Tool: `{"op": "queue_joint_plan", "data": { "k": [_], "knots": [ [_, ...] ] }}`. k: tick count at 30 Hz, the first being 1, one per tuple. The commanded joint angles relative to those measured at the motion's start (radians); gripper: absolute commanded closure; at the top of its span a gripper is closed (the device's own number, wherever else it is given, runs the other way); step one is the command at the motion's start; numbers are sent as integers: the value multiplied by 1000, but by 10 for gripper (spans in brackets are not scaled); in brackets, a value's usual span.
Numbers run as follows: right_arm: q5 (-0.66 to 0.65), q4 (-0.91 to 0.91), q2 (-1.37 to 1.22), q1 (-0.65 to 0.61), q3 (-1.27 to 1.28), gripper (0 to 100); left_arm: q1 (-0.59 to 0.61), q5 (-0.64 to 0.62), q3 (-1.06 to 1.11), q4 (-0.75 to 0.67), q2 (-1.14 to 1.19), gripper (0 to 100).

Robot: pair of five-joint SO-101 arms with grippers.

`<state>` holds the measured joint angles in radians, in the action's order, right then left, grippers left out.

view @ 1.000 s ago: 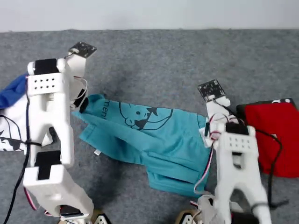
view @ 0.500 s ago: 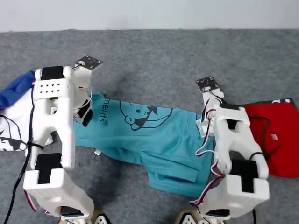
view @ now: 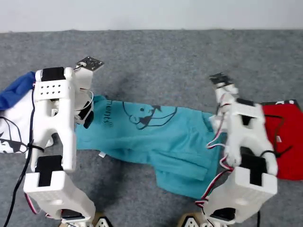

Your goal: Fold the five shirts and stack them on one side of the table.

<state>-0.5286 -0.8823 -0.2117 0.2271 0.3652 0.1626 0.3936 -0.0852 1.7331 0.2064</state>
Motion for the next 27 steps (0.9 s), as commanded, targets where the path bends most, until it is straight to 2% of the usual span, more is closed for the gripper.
{"op": "queue_joint_plan", "data": {
  "k": [1, 6, 8, 12, 14, 19, 23, 27],
  "knots": [
    [-12, -51, 5, 114, -129, 989, -6, 11, -4, 20, -51, 903],
    [-83, -64, -25, 134, -149, 986, -11, 9, -4, 20, -51, 903],
    [-71, -64, -41, 139, -150, 971, -11, 6, -2, 20, -51, 903],
    [23, -130, -22, 159, -169, 813, -28, -110, -2, -8, -37, 901],
    [55, -216, 16, 160, -193, 773, -55, -170, -4, -25, 2, 901],
    [46, -420, 177, 153, -239, 772, -161, -236, -42, -132, 158, 902],
    [-12, -559, 314, 148, -241, 782, -209, -278, -185, -175, 255, 902],
    [-80, -685, 414, 76, -186, 822, -215, -284, -341, -204, 350, 902]
  ]
}}
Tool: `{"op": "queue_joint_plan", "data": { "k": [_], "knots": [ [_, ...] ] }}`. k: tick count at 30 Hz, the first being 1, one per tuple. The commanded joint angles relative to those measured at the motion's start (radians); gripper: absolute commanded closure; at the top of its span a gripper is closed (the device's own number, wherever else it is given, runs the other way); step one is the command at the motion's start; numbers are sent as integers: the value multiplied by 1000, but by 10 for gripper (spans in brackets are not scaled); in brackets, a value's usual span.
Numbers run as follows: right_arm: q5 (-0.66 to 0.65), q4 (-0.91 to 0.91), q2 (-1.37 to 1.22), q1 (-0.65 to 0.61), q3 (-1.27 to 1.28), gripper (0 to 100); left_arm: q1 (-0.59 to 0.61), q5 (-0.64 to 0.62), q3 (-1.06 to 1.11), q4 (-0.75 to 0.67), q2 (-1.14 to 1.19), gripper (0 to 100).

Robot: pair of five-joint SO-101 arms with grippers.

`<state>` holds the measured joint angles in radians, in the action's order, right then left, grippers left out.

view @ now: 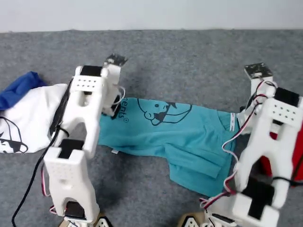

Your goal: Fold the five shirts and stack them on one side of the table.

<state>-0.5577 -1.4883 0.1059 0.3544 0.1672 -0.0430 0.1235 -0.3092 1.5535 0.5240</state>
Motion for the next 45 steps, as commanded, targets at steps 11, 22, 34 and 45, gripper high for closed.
{"op": "queue_joint_plan", "data": {
  "k": [11, 22, 34, 45],
  "knots": [
    [-100, -7, 378, -420, 508, 833, -9, -14, -493, -94, 431, 903],
    [-377, 174, 665, -348, 971, 887, -11, -14, -865, 144, 671, 903],
    [-279, 374, 693, -349, 1100, 805, -20, -15, -1000, 198, 750, 903],
    [-377, 234, 704, -352, 1056, 987, -20, -15, -1000, 198, 752, 903]
  ]
}}
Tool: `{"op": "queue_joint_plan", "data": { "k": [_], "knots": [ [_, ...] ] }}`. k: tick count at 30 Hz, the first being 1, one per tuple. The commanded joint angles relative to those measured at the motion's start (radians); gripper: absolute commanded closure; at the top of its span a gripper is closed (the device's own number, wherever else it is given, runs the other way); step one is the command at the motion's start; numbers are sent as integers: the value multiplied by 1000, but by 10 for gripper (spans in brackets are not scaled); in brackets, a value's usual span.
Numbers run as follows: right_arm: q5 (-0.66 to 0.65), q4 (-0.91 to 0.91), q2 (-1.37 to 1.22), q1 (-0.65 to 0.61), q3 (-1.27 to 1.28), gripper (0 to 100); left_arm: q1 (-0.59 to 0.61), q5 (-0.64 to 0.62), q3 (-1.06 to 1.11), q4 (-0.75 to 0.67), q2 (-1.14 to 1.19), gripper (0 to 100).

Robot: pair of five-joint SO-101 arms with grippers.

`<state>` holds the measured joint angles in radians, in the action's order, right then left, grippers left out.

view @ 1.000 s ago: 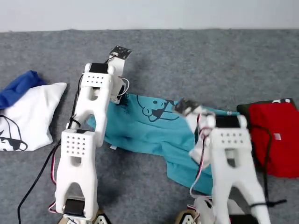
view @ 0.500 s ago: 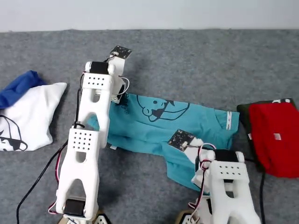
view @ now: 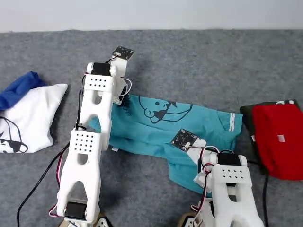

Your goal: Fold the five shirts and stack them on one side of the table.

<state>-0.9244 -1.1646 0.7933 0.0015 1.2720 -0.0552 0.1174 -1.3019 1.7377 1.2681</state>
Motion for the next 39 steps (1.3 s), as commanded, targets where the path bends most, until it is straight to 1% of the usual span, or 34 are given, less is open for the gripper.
{"op": "queue_joint_plan", "data": {
  "k": [1, 5, 9, 11, 12, 13, 14, 16, 17, 18, 19, 22, 24, 31, 35, 37, 39],
  "knots": [
    [-12, -142, 16, 1, -75, 988, -8, -9, -7, 14, 8, 903],
    [-34, -289, 16, 1, -160, 988, -8, -9, -7, 14, 8, 903],
    [-104, -380, 16, 5, -167, 988, -8, -9, -7, 14, 8, 903],
    [-110, -378, 16, 7, -169, 987, -8, -9, -7, 14, 8, 903],
    [-95, -344, 16, 7, -169, 980, -8, -9, -7, 14, 8, 903],
    [-51, -289, 16, 7, -169, 960, -8, -9, -7, 14, 8, 903],
    [23, -231, 15, 7, -167, 925, -8, -9, -7, 14, 8, 903],
    [184, -120, 5, -1, -167, 822, -8, -9, -7, 14, 8, 903],
    [227, -82, 5, -7, -167, 772, -8, -9, -7, 14, 8, 903],
    [244, -56, 5, -24, -167, 743, -8, -9, -7, 14, 8, 903],
    [245, -42, 4, -42, -167, 739, -8, -9, -7, 14, 8, 903],
    [250, -36, 4, -113, -166, 772, -8, -9, -7, 14, 8, 903],
    [250, -44, 4, -136, -164, 784, -8, -9, -7, 14, 8, 903],
    [244, -35, 4, -136, -103, 784, -8, -9, -7, 14, 8, 903],
    [244, 47, 4, -134, -63, 787, -8, -9, -7, 14, 8, 903],
    [244, 87, 4, -134, -37, 812, -8, -9, -7, 14, 8, 903],
    [242, 117, 4, -134, -15, 865, -8, -9, -7, 14, 8, 903]
  ]
}}
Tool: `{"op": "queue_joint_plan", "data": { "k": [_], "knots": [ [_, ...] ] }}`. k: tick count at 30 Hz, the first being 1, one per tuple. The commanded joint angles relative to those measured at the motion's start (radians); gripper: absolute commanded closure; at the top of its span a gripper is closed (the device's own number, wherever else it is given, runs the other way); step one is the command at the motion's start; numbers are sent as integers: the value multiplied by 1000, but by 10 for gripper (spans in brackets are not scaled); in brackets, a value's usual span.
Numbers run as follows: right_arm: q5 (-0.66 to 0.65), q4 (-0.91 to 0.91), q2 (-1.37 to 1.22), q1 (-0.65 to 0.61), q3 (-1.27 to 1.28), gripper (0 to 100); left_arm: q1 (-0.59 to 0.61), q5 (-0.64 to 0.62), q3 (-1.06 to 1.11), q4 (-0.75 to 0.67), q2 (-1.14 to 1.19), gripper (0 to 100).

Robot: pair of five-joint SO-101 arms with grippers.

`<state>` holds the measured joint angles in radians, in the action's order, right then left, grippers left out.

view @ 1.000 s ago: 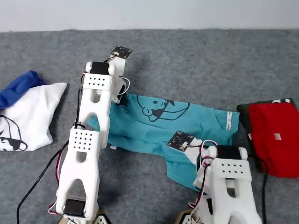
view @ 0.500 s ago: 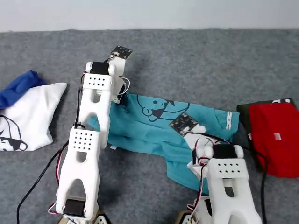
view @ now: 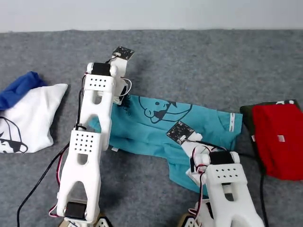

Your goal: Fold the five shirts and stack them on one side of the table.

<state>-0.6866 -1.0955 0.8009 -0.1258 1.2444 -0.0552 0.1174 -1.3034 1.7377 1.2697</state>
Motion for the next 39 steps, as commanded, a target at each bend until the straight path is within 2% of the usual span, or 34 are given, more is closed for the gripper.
{"op": "queue_joint_plan", "data": {
  "k": [1, 5, 9, 13, 19, 24, 29, 32, 36, 39],
  "knots": [
    [2, 65, -4, -5, 21, 893, -8, -9, -5, 14, 6, 903],
    [-46, 136, -4, 16, 55, 953, -8, -9, -5, 14, 6, 903],
    [-49, 211, -4, 151, 69, 957, -8, -9, -5, 14, 6, 903],
    [-49, 200, -1, 263, 66, 987, -8, -9, -5, 14, 6, 903],
    [-118, -51, 8, 278, -11, 988, -8, -9, -5, 14, 8, 903],
    [-241, -298, 8, 278, -89, 988, -8, -9, -5, 14, 8, 903],
    [-319, -346, 8, 280, -95, 988, -8, -9, -5, 14, 8, 903],
    [-304, -325, 8, 286, -115, 984, -8, -9, -5, 14, 8, 903],
    [-153, -283, 8, 274, -181, 977, -8, -9, -5, 14, 8, 903],
    [-95, -225, -2, 216, -160, 880, -8, -9, -5, 14, 8, 903]
  ]
}}
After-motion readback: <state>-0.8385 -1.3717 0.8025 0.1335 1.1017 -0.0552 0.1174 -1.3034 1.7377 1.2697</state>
